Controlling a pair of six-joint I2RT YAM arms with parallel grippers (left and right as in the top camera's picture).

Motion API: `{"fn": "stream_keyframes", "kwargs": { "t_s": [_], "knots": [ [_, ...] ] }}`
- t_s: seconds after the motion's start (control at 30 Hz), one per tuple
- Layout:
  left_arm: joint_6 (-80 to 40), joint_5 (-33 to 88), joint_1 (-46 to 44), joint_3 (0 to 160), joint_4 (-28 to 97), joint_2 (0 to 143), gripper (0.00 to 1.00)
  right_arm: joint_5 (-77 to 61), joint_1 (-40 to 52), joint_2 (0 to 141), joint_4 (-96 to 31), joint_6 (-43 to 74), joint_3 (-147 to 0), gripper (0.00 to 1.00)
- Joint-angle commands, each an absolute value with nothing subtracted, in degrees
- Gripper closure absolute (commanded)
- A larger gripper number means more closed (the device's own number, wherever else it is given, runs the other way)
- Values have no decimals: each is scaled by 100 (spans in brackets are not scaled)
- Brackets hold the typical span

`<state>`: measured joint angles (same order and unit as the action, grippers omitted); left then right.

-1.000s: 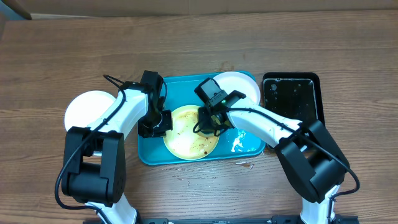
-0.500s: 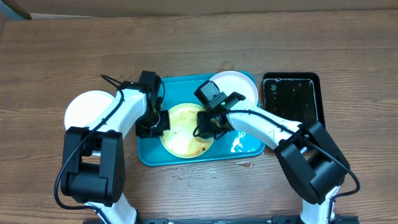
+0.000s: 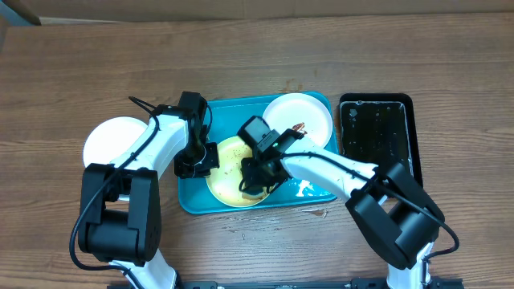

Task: Clean dirty plates on tray and stack at the side
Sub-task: 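Scrub the yellow-green plate with the sponge while left gripper holds it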

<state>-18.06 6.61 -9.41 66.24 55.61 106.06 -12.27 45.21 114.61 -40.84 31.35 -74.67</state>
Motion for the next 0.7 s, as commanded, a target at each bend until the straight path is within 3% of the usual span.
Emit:
{"fn": "stream_keyframes", "kwargs": {
  "t_s": [0.0,0.33,0.67],
  "knots": [
    [-1848,735,-989,6600,5548,10471,96,-19,4617,11642,-4331,3131,-7299,96],
    [-1848,735,-989,6600,5564,10471,96,1055,3876,11642,-3992,3148,-7516,96],
    [-1848,733,-989,6600,5564,10471,96,97,4058,11642,-4147,2349,-7505,96]
  ]
}}
